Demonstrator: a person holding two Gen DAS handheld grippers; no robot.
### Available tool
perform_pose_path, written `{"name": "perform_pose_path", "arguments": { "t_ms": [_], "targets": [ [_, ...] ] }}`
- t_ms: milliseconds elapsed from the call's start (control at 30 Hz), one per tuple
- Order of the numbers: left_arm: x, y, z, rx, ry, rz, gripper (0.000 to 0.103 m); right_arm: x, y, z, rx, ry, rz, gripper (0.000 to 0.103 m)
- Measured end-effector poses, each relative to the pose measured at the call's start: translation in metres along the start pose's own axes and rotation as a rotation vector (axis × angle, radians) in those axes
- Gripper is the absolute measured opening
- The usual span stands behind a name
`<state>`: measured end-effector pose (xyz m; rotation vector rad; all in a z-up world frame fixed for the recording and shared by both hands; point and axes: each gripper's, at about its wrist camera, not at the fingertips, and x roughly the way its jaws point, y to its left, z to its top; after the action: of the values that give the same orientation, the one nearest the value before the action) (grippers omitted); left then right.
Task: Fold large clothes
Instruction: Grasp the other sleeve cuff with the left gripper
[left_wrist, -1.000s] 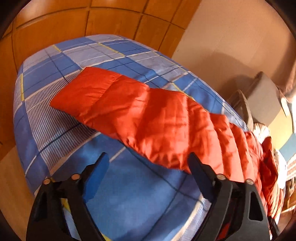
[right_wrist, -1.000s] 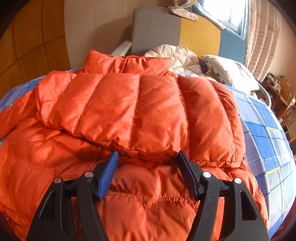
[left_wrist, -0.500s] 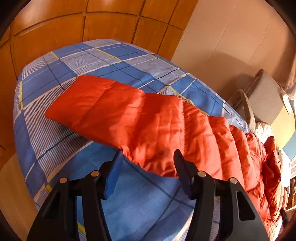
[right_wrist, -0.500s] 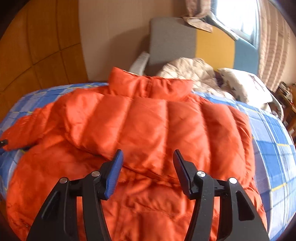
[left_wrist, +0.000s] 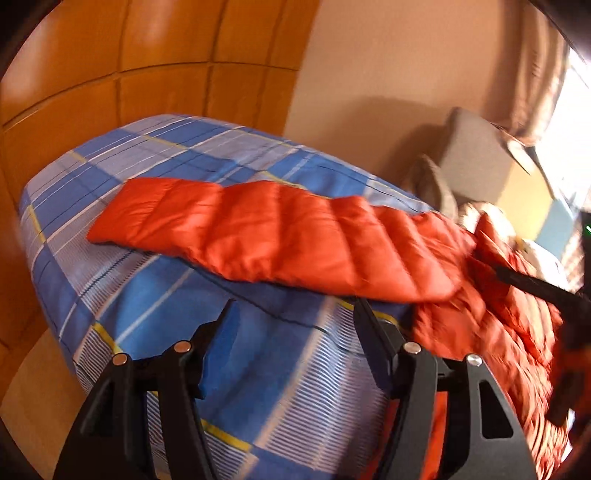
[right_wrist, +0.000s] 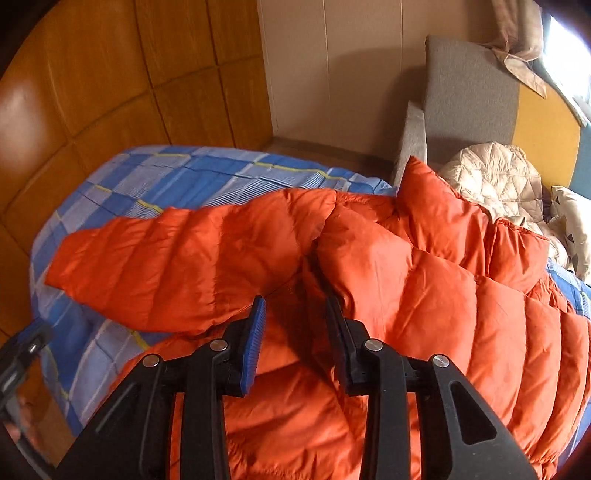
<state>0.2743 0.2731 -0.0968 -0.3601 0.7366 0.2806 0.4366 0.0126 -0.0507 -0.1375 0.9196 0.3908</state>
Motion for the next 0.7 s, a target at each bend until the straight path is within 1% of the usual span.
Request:
{"name": "perform_pose_path", "arguments": {
  "t_ms": [33, 67, 133, 200, 267, 333, 367, 467, 500, 567, 633, 667, 700],
  "targets": [
    [-0.003, -0.006, -0.002, 0.023, -0.004, -0.008, 0.066, 0.006, -0.001, 0.002, 0.002, 0.019, -0.002, 0.034],
    [-0.003, -0.008, -0.003, 0.033, -0.003, -0.013, 0.068, 0.014, -0.001, 0.004, 0.007, 0.045, -0.002, 0.028],
    [-0.001, -0.009, -0.005, 0.025, 0.014, -0.036, 0.07, 0.025, -0.002, 0.004, 0.009, 0.083, -0.002, 0.012],
    [0.006, -0.003, -0.005, 0.01, 0.029, -0.023, 0.071, 0.029, -0.001, 0.0, 0.02, 0.097, 0.015, 0.011],
    [0.012, 0.007, -0.003, -0.028, 0.042, -0.014, 0.071, 0.027, -0.001, -0.009, 0.013, 0.099, 0.036, 0.011],
    [0.02, 0.021, 0.001, -0.069, 0.052, 0.009, 0.072, 0.021, 0.0, -0.015, 0.003, 0.082, 0.042, 0.011],
    [0.025, 0.031, 0.007, -0.094, 0.055, 0.032, 0.072, 0.018, -0.001, -0.018, 0.005, 0.076, 0.046, 0.011],
    [0.038, 0.05, 0.017, -0.137, 0.062, 0.073, 0.072, 0.006, -0.005, -0.027, 0.012, 0.043, 0.048, 0.012],
    [0.043, 0.058, 0.021, -0.163, 0.066, 0.081, 0.072, 0.0, -0.008, -0.031, 0.016, 0.037, 0.043, 0.012],
    [0.053, 0.073, 0.027, -0.213, 0.074, 0.119, 0.072, -0.009, -0.013, -0.039, 0.012, 0.018, 0.024, 0.012],
    [0.061, 0.095, 0.034, -0.293, 0.079, 0.143, 0.072, -0.02, -0.023, -0.051, 0.015, 0.01, -0.006, 0.013],
    [0.062, 0.104, 0.036, -0.321, 0.078, 0.179, 0.072, -0.025, -0.028, -0.055, 0.015, 0.004, -0.02, 0.013],
    [0.063, 0.112, 0.038, -0.344, 0.072, 0.195, 0.072, -0.03, -0.035, -0.061, 0.02, 0.001, -0.042, 0.013]
  ]
}}
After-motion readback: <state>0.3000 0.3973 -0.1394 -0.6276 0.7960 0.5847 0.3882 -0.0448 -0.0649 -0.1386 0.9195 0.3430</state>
